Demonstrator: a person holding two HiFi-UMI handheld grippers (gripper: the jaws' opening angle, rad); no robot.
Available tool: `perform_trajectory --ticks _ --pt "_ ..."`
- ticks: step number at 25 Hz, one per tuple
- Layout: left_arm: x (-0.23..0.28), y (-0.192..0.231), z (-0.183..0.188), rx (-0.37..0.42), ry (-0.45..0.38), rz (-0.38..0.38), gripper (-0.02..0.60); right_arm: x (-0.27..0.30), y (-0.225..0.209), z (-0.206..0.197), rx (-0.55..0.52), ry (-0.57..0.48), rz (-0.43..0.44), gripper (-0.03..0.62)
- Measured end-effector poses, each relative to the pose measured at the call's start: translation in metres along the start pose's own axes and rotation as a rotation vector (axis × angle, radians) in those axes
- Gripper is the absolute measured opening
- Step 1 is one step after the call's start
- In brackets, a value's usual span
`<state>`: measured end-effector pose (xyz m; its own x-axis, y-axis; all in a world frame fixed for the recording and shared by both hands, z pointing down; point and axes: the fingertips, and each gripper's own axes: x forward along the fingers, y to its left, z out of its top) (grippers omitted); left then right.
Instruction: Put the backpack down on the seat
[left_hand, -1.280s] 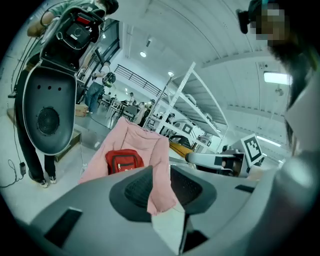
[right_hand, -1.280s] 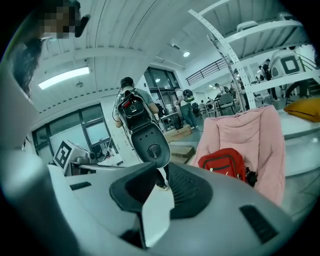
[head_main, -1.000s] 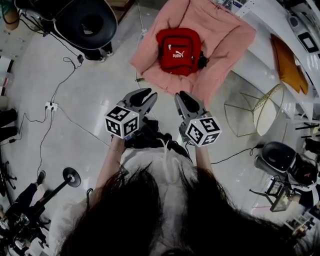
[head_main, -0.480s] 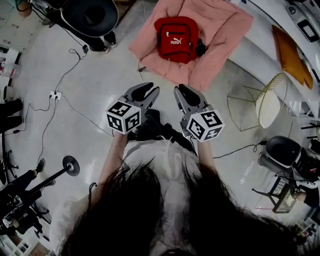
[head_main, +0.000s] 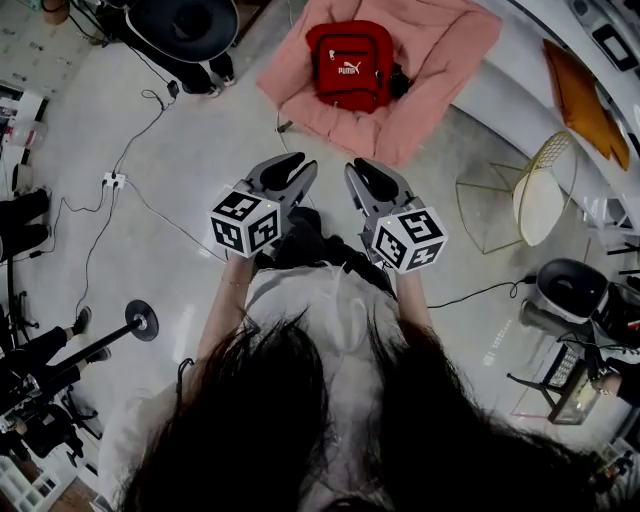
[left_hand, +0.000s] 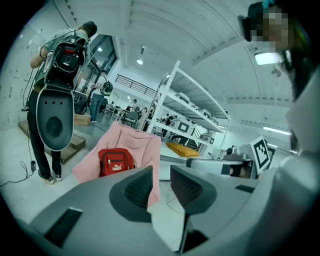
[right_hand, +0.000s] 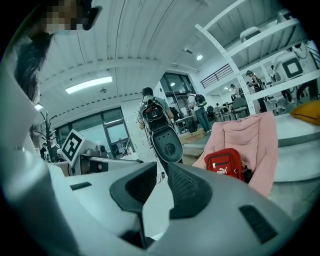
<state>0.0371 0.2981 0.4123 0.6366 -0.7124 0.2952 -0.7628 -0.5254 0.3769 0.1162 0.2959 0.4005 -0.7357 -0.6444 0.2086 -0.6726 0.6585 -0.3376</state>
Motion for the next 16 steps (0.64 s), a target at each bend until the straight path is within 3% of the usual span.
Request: perform_trajectory --ticks 16 --pt "-0.001 -0.011 -0.001 0.011 0.0 0.018 0.121 -0.013 -0.008 -0.01 0.017 0.002 -0.005 0.078"
